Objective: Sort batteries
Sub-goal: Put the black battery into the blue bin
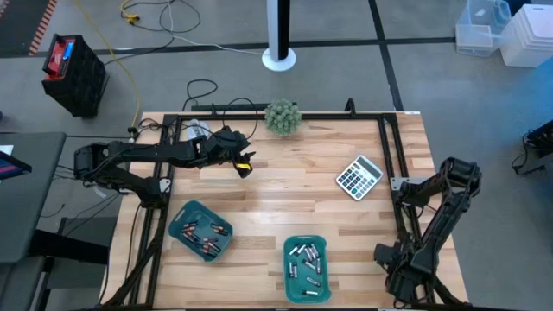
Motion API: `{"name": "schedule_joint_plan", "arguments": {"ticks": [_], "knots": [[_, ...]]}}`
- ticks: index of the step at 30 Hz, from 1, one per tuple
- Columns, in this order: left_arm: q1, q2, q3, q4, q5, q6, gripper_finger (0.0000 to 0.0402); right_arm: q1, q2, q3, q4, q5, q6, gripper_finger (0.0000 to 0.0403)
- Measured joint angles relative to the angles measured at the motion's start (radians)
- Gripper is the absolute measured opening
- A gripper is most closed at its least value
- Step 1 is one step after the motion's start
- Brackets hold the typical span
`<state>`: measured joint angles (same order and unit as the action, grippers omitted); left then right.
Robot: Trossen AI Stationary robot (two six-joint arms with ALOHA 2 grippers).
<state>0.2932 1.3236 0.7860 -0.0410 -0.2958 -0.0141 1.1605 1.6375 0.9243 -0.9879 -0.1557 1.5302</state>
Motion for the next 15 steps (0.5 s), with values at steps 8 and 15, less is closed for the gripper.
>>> {"name": "schedule_joint_plan", "arguments": {"ticks": [8, 15], "knots": [[0.000, 0.000, 0.000, 0.000, 0.000, -0.001, 0.0173, -0.094, 0.000, 0.096, -0.115, 0.005, -0.288, 0.0206], [0.000, 0.000, 0.000, 0.000, 0.000, 0.002, 0.0173, -0.138, 0.000, 0.159, -0.111, -0.026, -0.547, 0.0206]]}}
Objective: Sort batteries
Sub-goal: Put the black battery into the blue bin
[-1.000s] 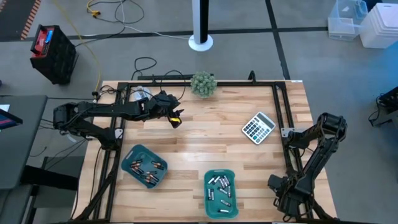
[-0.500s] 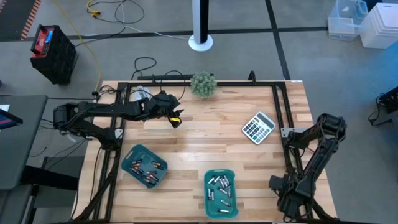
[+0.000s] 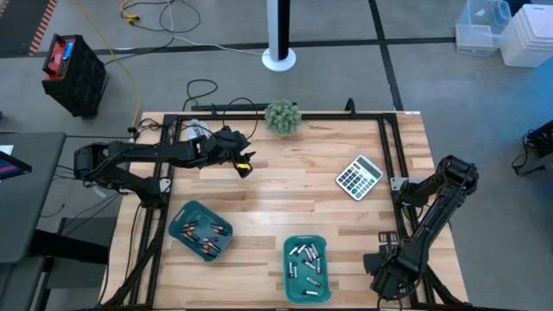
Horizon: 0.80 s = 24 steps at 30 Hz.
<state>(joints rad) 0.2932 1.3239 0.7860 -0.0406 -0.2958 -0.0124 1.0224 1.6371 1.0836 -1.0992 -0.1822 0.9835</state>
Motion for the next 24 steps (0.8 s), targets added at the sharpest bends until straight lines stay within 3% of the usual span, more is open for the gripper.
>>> {"name": "schedule_joint_plan", "arguments": {"ticks": [6, 12, 24], "knots": [[0.000, 0.000, 0.000, -0.002, 0.000, -0.009, 0.0173, 0.073, 0.022, -0.012, 0.005, -0.012, 0.032, 0.0221], [0.000, 0.000, 0.000, -0.004, 0.000, -0.020, 0.0173, 0.145, 0.103, -0.010, 0.031, -0.111, 0.054, 0.0242], [0.000, 0.000, 0.000, -0.016, 0.000, -0.027, 0.0173, 0.149, 0.185, -0.010, 0.100, -0.107, 0.063, 0.0243]]}}
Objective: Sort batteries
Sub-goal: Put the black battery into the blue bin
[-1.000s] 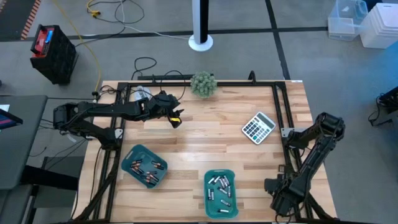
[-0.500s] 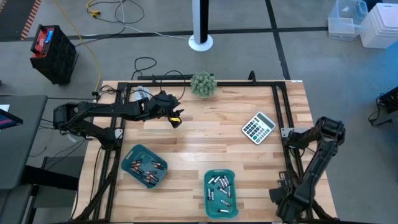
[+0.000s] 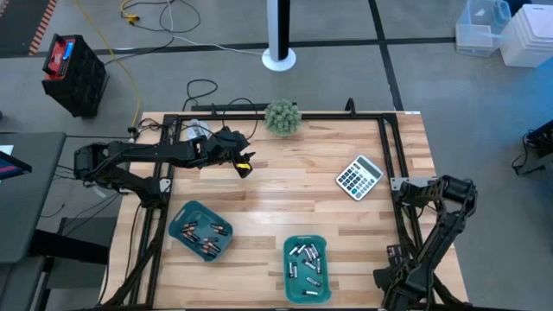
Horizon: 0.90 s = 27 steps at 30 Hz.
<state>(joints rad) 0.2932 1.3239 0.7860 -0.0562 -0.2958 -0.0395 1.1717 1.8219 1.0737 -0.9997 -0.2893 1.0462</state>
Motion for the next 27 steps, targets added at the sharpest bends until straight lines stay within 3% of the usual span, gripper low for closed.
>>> {"name": "schedule_joint_plan", "arguments": {"ticks": [13, 27], "knots": [[0.000, 0.000, 0.000, 0.000, 0.000, 0.002, 0.0173, -0.038, -0.001, 0.000, 0.025, 0.004, -0.082, 0.0210], [0.000, 0.000, 0.000, -0.016, 0.000, 0.002, 0.0173, -0.038, -0.002, -0.031, 0.058, -0.027, -0.063, 0.0207]]}}
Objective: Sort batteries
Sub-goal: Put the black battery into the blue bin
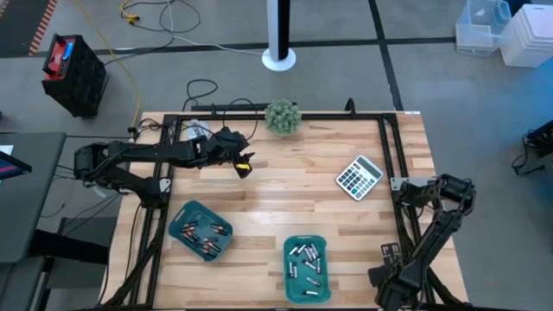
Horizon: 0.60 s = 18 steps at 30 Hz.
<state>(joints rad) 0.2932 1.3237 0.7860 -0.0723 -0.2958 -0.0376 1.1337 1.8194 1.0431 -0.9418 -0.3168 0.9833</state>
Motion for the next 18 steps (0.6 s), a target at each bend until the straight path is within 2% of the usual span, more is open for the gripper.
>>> {"name": "schedule_joint_plan", "arguments": {"ticks": [10, 18], "knots": [[0.000, 0.000, 0.000, 0.000, 0.000, 0.000, 0.0173, 0.018, 0.001, -0.002, -0.004, -0.024, 0.008, 0.0198], [0.000, 0.000, 0.000, 0.000, 0.000, 0.000, 0.0173, 0.017, 0.001, -0.012, 0.018, -0.026, 0.006, 0.0125]]}}
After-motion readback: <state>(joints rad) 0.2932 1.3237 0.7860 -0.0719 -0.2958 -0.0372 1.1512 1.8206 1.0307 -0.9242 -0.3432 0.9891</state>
